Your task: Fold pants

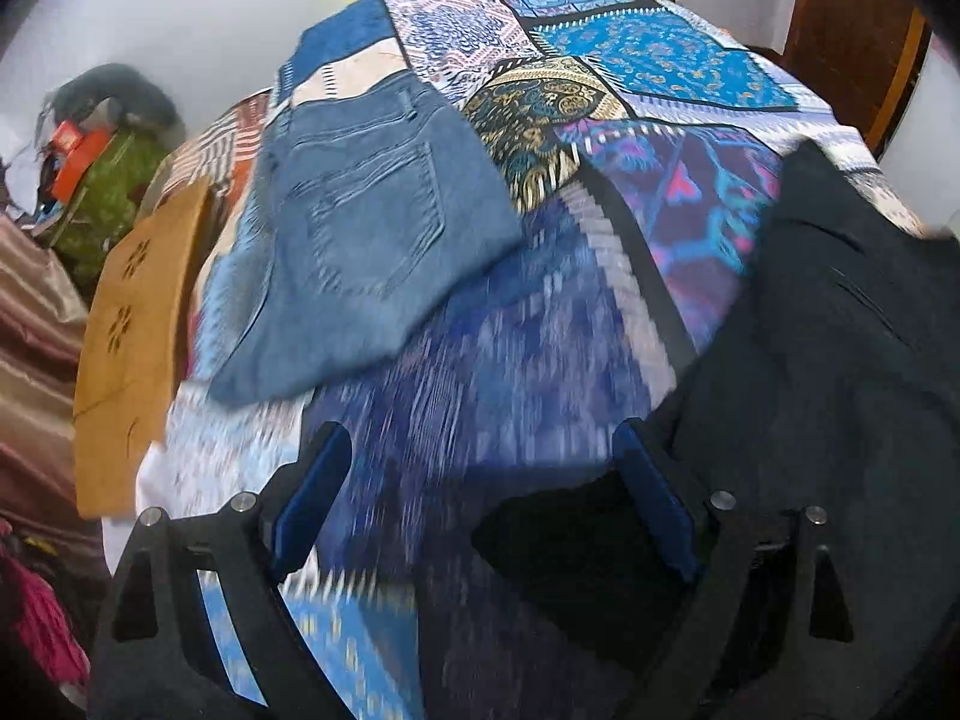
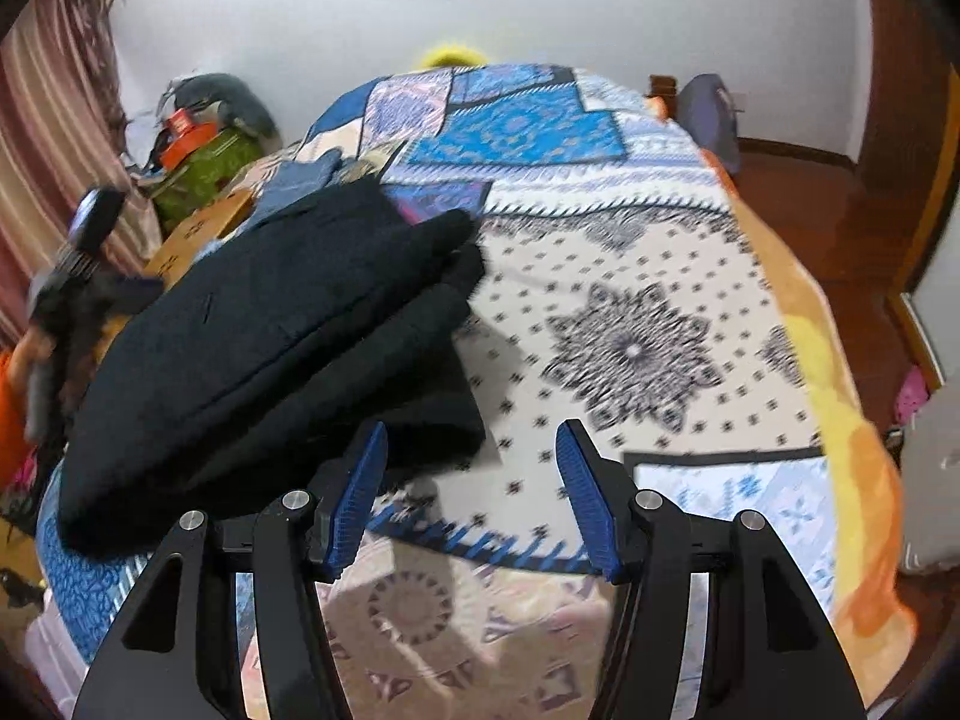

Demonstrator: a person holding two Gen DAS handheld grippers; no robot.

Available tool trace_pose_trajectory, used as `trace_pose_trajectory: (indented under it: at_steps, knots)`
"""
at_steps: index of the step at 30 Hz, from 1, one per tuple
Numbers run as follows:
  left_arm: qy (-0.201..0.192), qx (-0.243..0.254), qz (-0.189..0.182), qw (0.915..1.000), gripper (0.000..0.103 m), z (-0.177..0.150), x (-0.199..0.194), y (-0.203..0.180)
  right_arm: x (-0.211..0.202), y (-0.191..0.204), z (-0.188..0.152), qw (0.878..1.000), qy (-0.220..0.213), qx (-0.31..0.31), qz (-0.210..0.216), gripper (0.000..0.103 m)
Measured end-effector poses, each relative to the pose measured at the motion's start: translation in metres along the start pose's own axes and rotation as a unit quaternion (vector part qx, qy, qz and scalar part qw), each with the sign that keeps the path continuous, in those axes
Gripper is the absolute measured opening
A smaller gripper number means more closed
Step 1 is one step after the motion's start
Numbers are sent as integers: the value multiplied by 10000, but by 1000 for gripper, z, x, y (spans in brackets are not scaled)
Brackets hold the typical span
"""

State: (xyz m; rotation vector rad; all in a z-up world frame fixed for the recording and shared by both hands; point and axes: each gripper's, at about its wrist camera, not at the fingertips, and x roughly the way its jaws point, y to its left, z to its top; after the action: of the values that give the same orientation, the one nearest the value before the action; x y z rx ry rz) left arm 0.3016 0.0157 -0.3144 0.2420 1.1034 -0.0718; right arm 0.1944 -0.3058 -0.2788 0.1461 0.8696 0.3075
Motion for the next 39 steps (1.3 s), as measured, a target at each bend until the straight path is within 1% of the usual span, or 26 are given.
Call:
trace_pose_trajectory:
  at_steps: [6, 9, 10, 12, 13, 14, 15, 16, 17, 20, 22, 23, 24, 25, 26, 27, 28, 29, 30, 32, 34, 39]
  knots:
    - [-116, -137, -47, 9998, 91, -63, -44, -1, -23, 3, 0, 9997, -221, 34, -29, 55]
    - [-179, -240, -49, 9995, 90, -86, -60, 1, -30, 10, 0, 9996, -247, -105, 32, 55]
    - [-194, -259, -47, 9995, 90, -89, -64, 2, -30, 14, 1, 9996, -244, -156, 69, 55]
    - [-352, -188, 24, 9992, 79, -91, -82, 4, -33, 24, 3, 9990, -264, -311, 160, 55]
    - [-455, -181, 74, 9988, 78, -90, -90, 5, -34, 30, 5, 9985, -289, -405, 213, 55]
    - [-696, -163, 151, 9973, 78, -86, -103, 6, -35, 36, 8, 9978, -322, -511, 281, 55]
    - [-858, -147, 133, 9961, 78, -83, -112, 6, -36, 41, 10, 9971, -349, -584, 335, 55]
    - [-1001, -122, 61, 9949, 78, -78, -120, 5, -36, 47, 13, 9964, -386, -646, 391, 55]
    - [-1169, -81, -100, 9931, 78, -69, -130, 3, -36, 52, 16, 9955, -426, -705, 473, 55]
    - [-1407, 47, -383, 9893, 77, -48, -141, -8, -31, 69, 30, 9921, -509, -843, 782, 55]
    - [-1495, 184, -584, 9869, 72, -32, -141, -21, -25, 79, 36, 9902, -503, -950, 889, 55]
    - [-1498, 259, -667, 9861, 65, -23, -137, -29, -20, 86, 39, 9888, -491, -1038, 955, 54]
    - [-1419, 361, -786, 9861, 55, -14, -129, -38, -16, 92, 39, 9877, -454, -1110, 1002, 48]
    - [-1352, 411, -880, 9860, 47, -9, -123, -45, -12, 97, 39, 9868, -397, -1171, 1046, 45]
    - [-1215, 490, -1025, 9861, 29, -4, -114, -53, -6, 100, 40, 9859, -318, -1233, 1087, 38]
    - [-1024, 594, -1163, 9861, 15, 0, -103, -62, 1, 104, 40, 9850, -233, -1299, 1114, 35]
    - [-894, 655, -1222, 9863, 13, 1, -94, -69, 8, 106, 39, 9844, -151, -1354, 1117, 34]
    - [-790, 718, -1256, 9863, 13, 2, -85, -76, 19, 108, 36, 9836, -4, -1427, 1102, 33]
    - [-698, 812, -1251, 9863, 13, 0, -75, -83, 27, 110, 33, 9829, 142, -1482, 1087, 31]
    - [-635, 975, -1147, 9866, 13, -8, -63, -90, 40, 109, 24, 9810, 371, -1586, 1052, 31]
    - [-751, 1035, -1145, 9852, 13, -16, -62, -89, 39, 107, 17, 9803, 375, -1632, 1051, 30]
    - [-787, 1064, -1108, 9850, 13, -33, -70, -84, 22, 97, 6, 9817, 399, -1621, 922, 28]
